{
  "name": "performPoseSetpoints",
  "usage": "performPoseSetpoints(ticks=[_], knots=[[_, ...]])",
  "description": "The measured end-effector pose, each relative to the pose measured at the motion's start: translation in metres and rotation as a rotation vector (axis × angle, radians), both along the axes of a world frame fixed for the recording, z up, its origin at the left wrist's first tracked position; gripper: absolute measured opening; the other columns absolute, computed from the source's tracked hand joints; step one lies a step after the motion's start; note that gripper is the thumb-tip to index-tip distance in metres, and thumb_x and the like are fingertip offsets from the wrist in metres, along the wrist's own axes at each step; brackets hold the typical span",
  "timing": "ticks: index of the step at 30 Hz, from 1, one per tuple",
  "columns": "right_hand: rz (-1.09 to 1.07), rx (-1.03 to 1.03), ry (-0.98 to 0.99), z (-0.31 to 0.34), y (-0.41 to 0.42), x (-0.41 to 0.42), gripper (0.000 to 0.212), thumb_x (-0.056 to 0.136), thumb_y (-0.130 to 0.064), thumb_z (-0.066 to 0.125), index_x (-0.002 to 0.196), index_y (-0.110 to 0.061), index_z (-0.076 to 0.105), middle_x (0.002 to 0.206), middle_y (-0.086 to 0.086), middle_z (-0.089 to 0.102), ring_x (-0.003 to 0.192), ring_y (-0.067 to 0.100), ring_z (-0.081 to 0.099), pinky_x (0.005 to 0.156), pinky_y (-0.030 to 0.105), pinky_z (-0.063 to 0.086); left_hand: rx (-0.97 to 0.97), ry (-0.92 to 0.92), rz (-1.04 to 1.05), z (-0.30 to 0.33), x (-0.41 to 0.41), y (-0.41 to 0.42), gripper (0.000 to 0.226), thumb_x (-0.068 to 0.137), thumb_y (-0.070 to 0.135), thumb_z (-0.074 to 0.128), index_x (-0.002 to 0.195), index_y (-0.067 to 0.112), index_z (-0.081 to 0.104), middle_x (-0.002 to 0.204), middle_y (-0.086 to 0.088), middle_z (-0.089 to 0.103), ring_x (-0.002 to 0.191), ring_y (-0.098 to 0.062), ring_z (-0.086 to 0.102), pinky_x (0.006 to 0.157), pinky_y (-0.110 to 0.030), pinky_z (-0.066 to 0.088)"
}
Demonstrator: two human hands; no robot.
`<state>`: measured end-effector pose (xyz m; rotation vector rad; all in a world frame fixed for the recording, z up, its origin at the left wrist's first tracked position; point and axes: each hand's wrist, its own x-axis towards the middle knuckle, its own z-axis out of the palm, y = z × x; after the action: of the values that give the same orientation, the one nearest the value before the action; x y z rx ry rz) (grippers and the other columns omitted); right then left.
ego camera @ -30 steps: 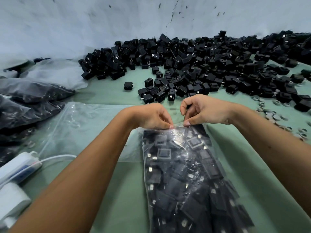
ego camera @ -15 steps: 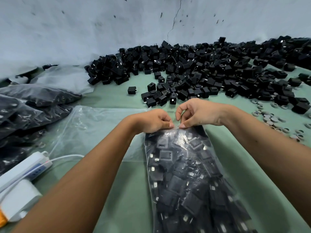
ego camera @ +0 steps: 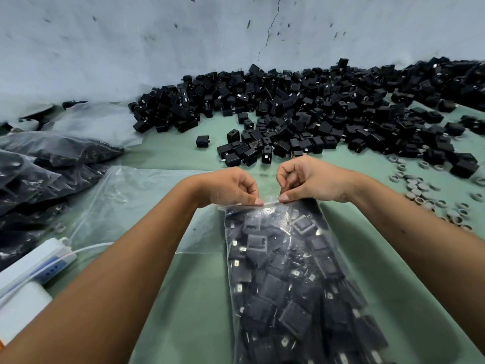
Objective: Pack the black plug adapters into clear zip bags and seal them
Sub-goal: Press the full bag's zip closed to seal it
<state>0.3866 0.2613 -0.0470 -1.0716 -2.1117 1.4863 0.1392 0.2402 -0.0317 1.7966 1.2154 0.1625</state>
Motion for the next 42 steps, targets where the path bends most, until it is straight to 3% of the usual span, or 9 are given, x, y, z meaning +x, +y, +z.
performPoseSetpoints(ticks=[5,9,14,18,23,26,32,38,42], knots=[[0.038,0.017,-0.235,0.008,0.000,-0.006,0.004,0.092,-0.016,0.076,0.096,-0.015,0.075,0.082,0.002,0.078,0.071,0.010,0.071,0.064,0.022,0.052,0.001,-0.065,0.043,-0.008,-0.004,-0.001,0.016,0.097,0.018,0.069,0.083,0.010,0.066,0.071,0.000,0.061,0.063,-0.011,0.053,0.061,-0.023,0.041],[0.089,0.069,-0.369,0.016,0.002,-0.012,0.013,0.094,-0.023,0.074,0.083,-0.020,0.079,0.075,-0.004,0.075,0.067,0.004,0.066,0.070,0.024,0.048,0.001,-0.060,0.032,-0.010,-0.005,0.001,0.017,0.099,0.019,0.066,0.085,0.010,0.065,0.074,-0.001,0.062,0.068,-0.014,0.054,0.065,-0.026,0.044],[0.039,0.059,-0.293,0.009,-0.001,-0.009,0.017,0.094,-0.021,0.075,0.078,-0.016,0.078,0.069,0.007,0.072,0.061,0.015,0.066,0.058,0.025,0.051,-0.002,-0.069,0.059,-0.009,-0.002,-0.001,0.015,0.096,0.026,0.070,0.093,0.012,0.071,0.085,0.001,0.072,0.083,-0.017,0.065,0.078,-0.031,0.053],[0.051,0.070,-0.273,0.005,-0.002,-0.010,0.019,0.096,-0.016,0.072,0.078,-0.012,0.075,0.069,0.016,0.068,0.064,0.026,0.061,0.065,0.036,0.050,0.041,0.048,-0.010,-0.001,0.009,0.000,0.020,0.094,0.038,0.072,0.100,0.021,0.079,0.097,0.002,0.078,0.094,-0.015,0.069,0.096,-0.035,0.053],[0.068,0.062,-0.329,0.011,-0.001,-0.015,0.019,0.097,-0.020,0.071,0.081,-0.011,0.076,0.070,0.005,0.068,0.064,0.016,0.059,0.067,0.033,0.049,0.045,0.074,0.010,-0.002,0.014,0.002,0.021,0.096,0.031,0.071,0.081,0.018,0.077,0.068,0.011,0.062,0.072,-0.003,0.054,0.087,-0.027,0.045],[0.078,0.100,-0.354,0.013,-0.003,-0.024,0.017,0.097,-0.019,0.070,0.083,-0.013,0.077,0.071,0.000,0.069,0.062,0.009,0.058,0.065,0.025,0.048,0.041,0.097,0.004,0.000,0.014,0.006,0.012,0.096,0.021,0.071,0.090,0.015,0.079,0.078,0.007,0.067,0.083,-0.009,0.058,0.097,-0.033,0.047],[0.027,0.061,-0.274,0.006,-0.003,-0.021,0.028,0.097,-0.026,0.071,0.086,-0.001,0.074,0.072,0.012,0.064,0.064,0.019,0.054,0.060,0.026,0.045,0.018,0.120,-0.010,0.002,0.016,0.008,0.011,0.092,0.019,0.075,0.081,0.020,0.076,0.067,0.008,0.064,0.071,-0.010,0.053,0.078,-0.027,0.042],[0.043,-0.004,-0.257,-0.001,0.004,-0.018,0.029,0.097,-0.028,0.071,0.070,-0.017,0.074,0.064,0.012,0.064,0.054,0.020,0.056,0.053,0.026,0.046,0.071,0.107,-0.009,-0.005,0.017,0.004,0.022,0.098,0.018,0.068,0.076,0.021,0.072,0.060,0.016,0.061,0.070,-0.006,0.054,0.084,-0.026,0.042],[0.037,-0.069,-0.159,-0.004,0.006,-0.008,0.024,0.097,-0.023,0.071,0.083,-0.005,0.075,0.071,0.023,0.066,0.060,0.029,0.060,0.056,0.031,0.051,0.073,0.186,-0.055,0.002,0.021,0.001,0.022,0.101,0.018,0.063,0.082,0.021,0.073,0.061,0.019,0.063,0.070,-0.004,0.056,0.079,-0.026,0.043]])
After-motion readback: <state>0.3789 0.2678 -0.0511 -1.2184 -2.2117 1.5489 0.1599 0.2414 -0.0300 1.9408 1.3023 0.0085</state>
